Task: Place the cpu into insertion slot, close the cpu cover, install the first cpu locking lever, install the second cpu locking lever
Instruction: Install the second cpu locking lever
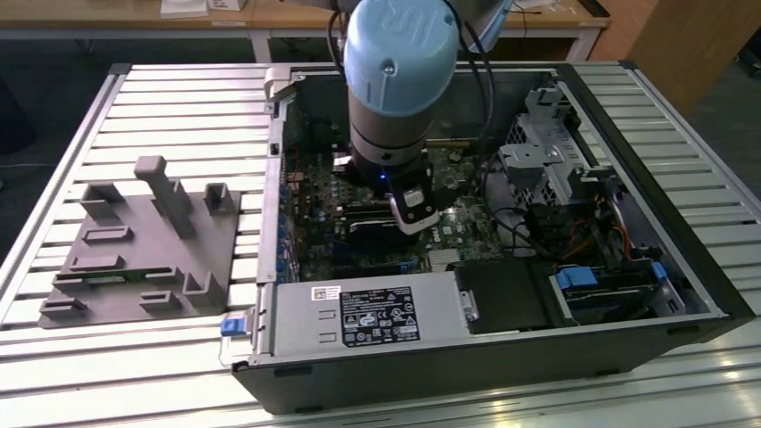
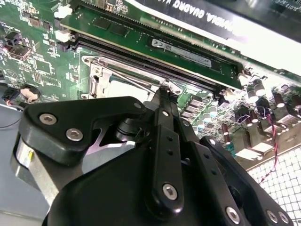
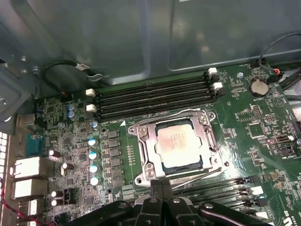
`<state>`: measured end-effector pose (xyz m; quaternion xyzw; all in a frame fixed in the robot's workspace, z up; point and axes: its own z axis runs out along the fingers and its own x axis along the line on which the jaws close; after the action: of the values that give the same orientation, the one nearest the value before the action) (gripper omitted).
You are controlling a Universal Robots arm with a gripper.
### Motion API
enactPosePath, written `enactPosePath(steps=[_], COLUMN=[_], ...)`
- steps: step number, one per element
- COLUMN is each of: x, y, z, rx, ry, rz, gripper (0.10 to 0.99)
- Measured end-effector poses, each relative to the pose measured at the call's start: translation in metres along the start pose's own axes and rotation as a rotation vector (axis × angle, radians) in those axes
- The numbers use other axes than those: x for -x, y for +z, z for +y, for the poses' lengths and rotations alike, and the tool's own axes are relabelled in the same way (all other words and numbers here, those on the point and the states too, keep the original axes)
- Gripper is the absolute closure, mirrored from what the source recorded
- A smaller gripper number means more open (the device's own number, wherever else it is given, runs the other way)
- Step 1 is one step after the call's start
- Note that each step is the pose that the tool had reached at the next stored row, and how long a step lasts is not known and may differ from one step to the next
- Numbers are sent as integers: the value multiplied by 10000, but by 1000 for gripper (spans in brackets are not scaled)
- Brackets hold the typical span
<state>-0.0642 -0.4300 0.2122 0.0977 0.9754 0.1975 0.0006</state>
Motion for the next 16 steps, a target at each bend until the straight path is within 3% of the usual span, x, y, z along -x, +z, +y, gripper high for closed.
enactPosePath(steps=[6, 16], x=[1, -47], y=[-10, 67], z=[-67, -110], rx=[181, 280], ry=[9, 12], rz=[35, 55], gripper=[980, 980])
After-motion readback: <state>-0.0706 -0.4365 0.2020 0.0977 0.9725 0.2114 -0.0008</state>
